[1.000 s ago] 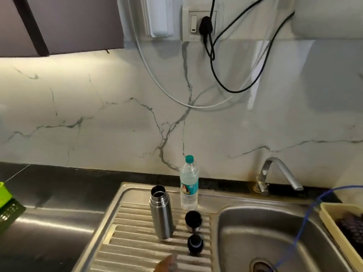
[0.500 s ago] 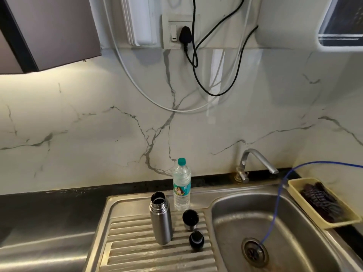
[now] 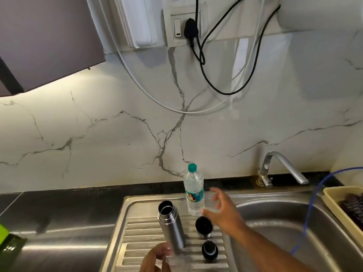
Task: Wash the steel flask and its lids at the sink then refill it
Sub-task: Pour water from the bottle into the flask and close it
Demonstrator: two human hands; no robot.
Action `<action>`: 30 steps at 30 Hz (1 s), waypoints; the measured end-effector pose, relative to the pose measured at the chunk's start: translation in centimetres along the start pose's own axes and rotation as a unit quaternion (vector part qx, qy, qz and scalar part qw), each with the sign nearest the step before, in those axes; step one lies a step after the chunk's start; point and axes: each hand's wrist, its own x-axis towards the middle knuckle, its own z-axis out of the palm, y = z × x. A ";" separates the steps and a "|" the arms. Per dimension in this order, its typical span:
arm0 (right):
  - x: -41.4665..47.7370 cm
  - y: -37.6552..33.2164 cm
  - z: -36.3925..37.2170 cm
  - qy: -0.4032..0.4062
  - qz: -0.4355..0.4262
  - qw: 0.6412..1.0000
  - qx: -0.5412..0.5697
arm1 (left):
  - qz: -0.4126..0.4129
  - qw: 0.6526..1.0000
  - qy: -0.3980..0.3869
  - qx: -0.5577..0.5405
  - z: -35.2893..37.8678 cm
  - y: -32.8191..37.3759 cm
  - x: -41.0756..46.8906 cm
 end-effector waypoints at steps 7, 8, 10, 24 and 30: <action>9.9 -1.3 4.3 -0.032 0.016 0.995 0.090 | 0.313 0.910 0.266 0.064 3.0 -2.1 3.8; 10.0 -1.2 4.9 -0.022 0.023 0.995 0.099 | 0.297 0.910 0.285 0.045 2.4 -2.2 3.9; 10.0 -0.9 5.5 0.005 0.021 0.995 0.096 | 0.292 0.926 0.238 0.028 1.7 -2.4 3.4; -4.2 -11.4 -6.4 0.104 -0.171 0.974 0.105 | 0.554 0.808 0.090 0.177 2.8 11.7 -2.4; -14.4 -7.9 -3.2 0.097 -0.095 0.982 0.130 | 0.581 0.784 -0.096 0.196 4.4 11.0 -3.1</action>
